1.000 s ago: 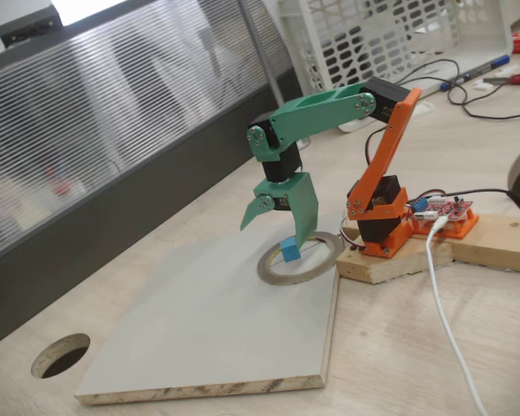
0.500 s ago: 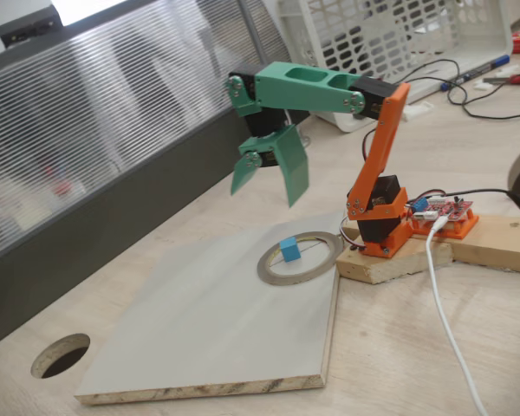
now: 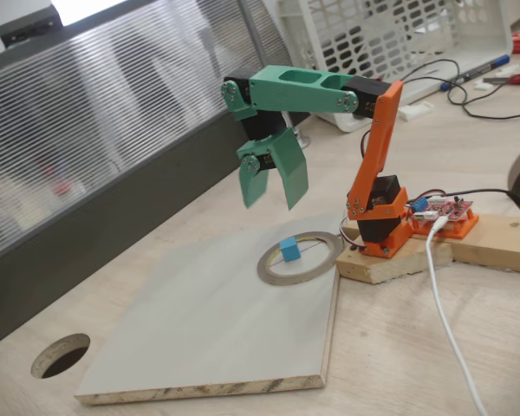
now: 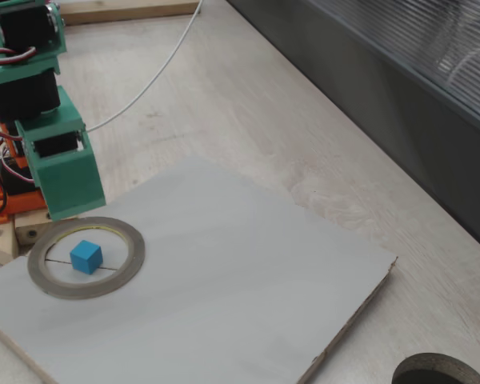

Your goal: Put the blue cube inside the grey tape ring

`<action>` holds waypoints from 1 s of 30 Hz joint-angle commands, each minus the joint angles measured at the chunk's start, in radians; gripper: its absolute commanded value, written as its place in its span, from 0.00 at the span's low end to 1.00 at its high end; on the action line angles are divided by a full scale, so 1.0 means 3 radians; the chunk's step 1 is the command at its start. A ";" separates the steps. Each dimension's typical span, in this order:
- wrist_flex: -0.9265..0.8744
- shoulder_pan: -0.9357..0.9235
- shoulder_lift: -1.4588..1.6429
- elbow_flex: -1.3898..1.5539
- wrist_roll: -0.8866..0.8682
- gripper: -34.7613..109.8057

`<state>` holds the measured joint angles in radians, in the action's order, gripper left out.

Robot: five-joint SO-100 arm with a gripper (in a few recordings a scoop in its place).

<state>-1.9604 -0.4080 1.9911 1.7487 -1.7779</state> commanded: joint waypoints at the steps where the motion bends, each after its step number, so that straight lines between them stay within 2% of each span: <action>1: -0.0036 -0.0036 0.0051 -0.0077 -0.0036 0.37; 5: -0.0036 -0.0036 0.0051 -0.0082 -0.0041 0.21; 11: -0.0041 -0.0036 0.0000 -0.0041 -0.0026 0.24; 30: -0.0051 -0.0036 0.0000 -0.0036 -0.0031 0.24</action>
